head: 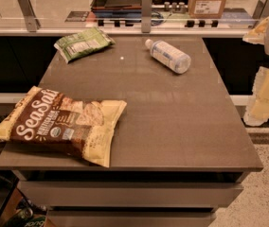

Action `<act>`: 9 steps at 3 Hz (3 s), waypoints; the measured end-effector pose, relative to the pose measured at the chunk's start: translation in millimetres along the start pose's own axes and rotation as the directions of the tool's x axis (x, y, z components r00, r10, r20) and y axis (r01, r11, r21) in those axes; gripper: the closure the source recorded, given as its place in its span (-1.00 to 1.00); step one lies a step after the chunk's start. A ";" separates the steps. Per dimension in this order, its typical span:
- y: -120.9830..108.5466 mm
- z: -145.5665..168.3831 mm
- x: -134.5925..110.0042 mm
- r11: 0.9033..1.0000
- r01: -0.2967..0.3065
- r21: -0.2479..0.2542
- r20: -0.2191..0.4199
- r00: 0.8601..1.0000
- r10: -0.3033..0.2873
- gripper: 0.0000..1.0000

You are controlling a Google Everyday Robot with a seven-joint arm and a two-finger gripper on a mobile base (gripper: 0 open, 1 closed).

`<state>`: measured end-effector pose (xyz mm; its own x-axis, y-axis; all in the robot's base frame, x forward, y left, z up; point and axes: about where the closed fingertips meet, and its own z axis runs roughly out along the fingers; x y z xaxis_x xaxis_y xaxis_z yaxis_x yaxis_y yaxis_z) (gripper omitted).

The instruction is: Pick brown chip bag

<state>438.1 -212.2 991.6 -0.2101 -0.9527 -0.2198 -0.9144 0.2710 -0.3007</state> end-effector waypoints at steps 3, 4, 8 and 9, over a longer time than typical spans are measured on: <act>-9.3 52.8 -71.3 1.000 0.013 -0.026 0.254 0.967 -0.006 -1.00; -9.0 86.6 -121.0 0.998 0.022 -0.066 0.394 0.919 0.005 -1.00; 73.4 154.4 -251.4 0.987 0.028 -0.159 0.472 0.880 0.051 -1.00; 100.2 167.9 -276.3 0.982 0.062 -0.176 0.515 0.856 0.038 -1.00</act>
Offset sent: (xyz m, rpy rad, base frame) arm 0.0458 0.0663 -0.0338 0.2930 -0.0700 0.1035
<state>462.6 101.3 866.4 -0.0365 -0.7341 -0.6781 -0.9722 0.1830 -0.1458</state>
